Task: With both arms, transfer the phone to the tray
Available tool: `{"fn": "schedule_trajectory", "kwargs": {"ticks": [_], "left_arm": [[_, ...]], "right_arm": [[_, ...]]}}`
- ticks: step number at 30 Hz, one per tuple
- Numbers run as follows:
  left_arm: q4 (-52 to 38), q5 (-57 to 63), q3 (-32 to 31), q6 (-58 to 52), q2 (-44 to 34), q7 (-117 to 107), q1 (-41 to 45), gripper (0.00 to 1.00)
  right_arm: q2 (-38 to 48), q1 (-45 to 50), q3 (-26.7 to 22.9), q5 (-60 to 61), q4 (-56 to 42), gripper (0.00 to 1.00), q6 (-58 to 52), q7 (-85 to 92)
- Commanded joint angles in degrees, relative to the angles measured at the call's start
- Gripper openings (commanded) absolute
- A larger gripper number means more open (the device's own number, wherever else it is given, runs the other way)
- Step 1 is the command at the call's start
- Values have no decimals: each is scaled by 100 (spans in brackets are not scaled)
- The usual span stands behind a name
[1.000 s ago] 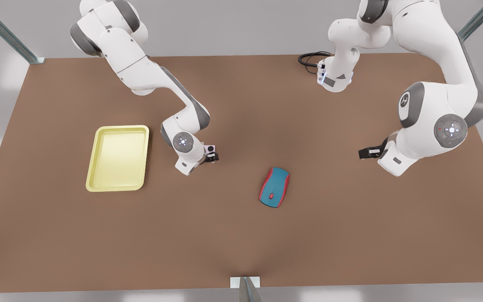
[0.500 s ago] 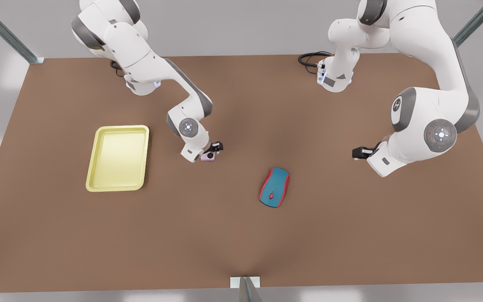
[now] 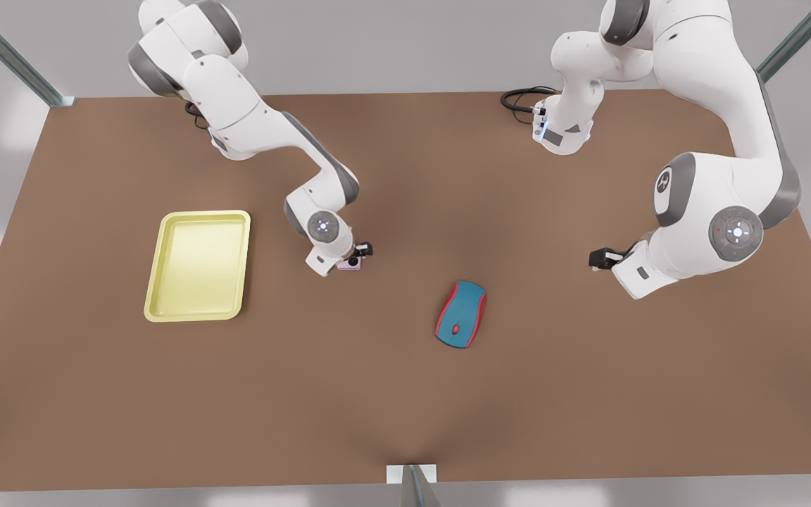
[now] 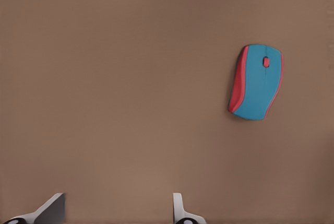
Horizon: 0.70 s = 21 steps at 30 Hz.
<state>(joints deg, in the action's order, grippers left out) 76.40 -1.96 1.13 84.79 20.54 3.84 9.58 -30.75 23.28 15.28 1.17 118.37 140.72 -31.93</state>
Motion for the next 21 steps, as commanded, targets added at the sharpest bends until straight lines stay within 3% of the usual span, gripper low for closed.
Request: {"fn": "schedule_trajectory", "kwargs": {"ticks": [1,10,13,21], "left_arm": [[-3,2,-8,29,2,345,0,100],[-3,2,1,64,11,345,0,100],[-3,2,-8,65,20,345,0,100],[-3,2,-8,100,20,345,0,100]], "right_arm": [[-10,1,2,-47,2,100,-53,-296],[-115,10,10,-328,-42,100,-1,-287],[-97,10,10,-328,-95,85,-27,-287],[-115,-16,10,-337,-86,80,-27,-279]]}}
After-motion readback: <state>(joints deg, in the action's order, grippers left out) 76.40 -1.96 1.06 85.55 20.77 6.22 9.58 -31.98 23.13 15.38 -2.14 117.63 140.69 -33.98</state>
